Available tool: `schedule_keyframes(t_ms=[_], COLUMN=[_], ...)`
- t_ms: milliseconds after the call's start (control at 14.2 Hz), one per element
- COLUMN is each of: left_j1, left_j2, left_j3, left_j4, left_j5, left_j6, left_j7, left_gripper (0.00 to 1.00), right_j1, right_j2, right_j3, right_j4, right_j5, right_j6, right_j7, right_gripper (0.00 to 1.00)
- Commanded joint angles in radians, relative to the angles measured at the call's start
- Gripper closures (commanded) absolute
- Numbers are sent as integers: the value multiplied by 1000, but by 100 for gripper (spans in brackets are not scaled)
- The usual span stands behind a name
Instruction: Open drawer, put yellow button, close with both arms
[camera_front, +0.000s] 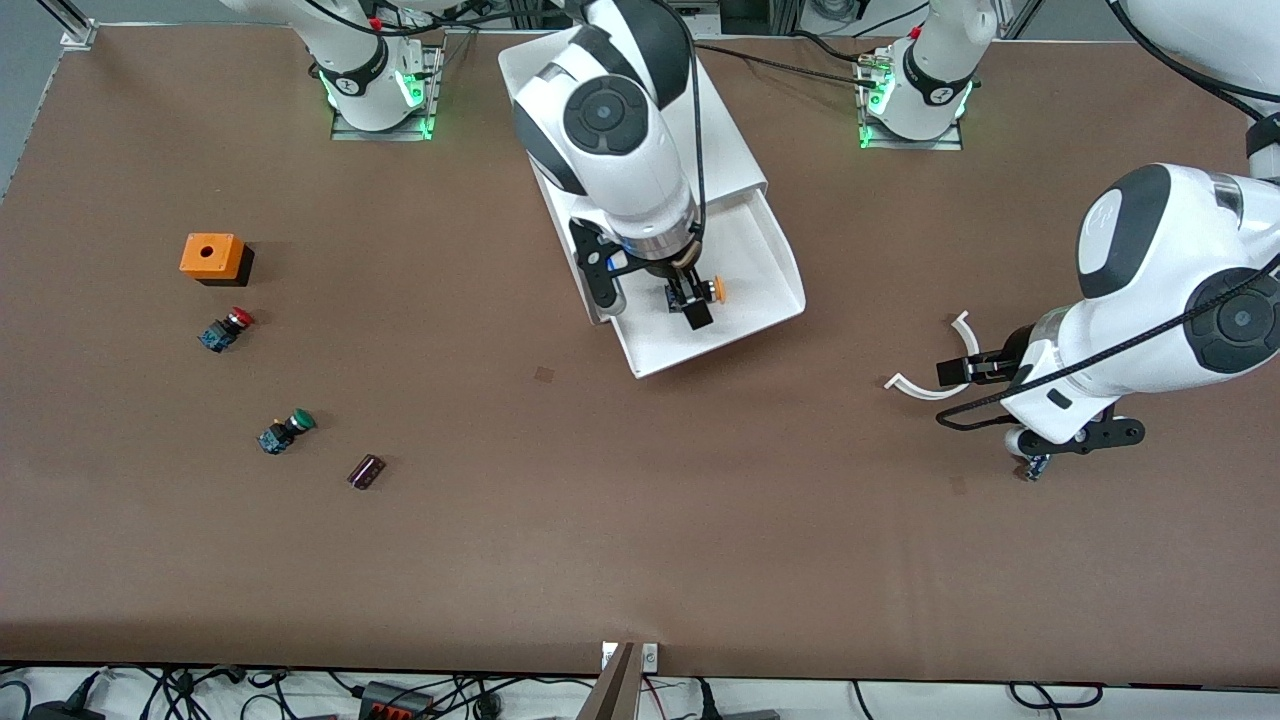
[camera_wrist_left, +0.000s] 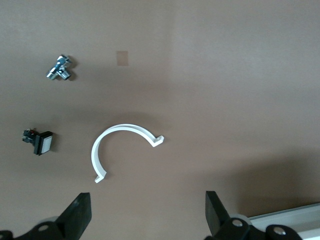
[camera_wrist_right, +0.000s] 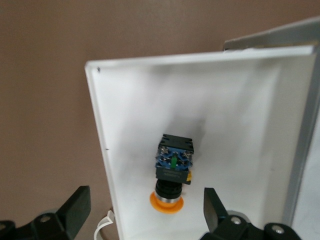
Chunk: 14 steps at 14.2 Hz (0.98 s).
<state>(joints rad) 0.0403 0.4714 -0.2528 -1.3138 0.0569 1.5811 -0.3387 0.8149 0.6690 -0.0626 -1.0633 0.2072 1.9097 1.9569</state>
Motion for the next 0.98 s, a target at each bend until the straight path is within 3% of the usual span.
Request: schedule_keyframes(t_ms=[0, 211, 562, 702, 913], left_j1=[-2, -55, -183, -227, -284], left_j2=[6, 10, 47, 64, 99], left_j3=[-6, -6, -2, -5, -6], left_j4=[27, 19, 7, 4, -2], left_j5=[-67, -75, -54, 19, 24], left_j6=[61, 111, 217, 241, 287], left_j7=[-9, -168, -486, -516, -568], left_gripper=[0, 0, 0, 0, 0], right_j1=[-5, -22, -184, -250, -318], right_j2=[-46, -72, -98, -100, -106], right_j3=[-46, -109, -114, -112, -115], right_j4=[6, 3, -3, -17, -55], right_j5=[-19, -17, -17, -19, -22], right_j6=[-52, -128, -266, -302, -302], right_j7=[-63, -298, -701, -875, -1094], right_gripper=[0, 0, 0, 0, 0])
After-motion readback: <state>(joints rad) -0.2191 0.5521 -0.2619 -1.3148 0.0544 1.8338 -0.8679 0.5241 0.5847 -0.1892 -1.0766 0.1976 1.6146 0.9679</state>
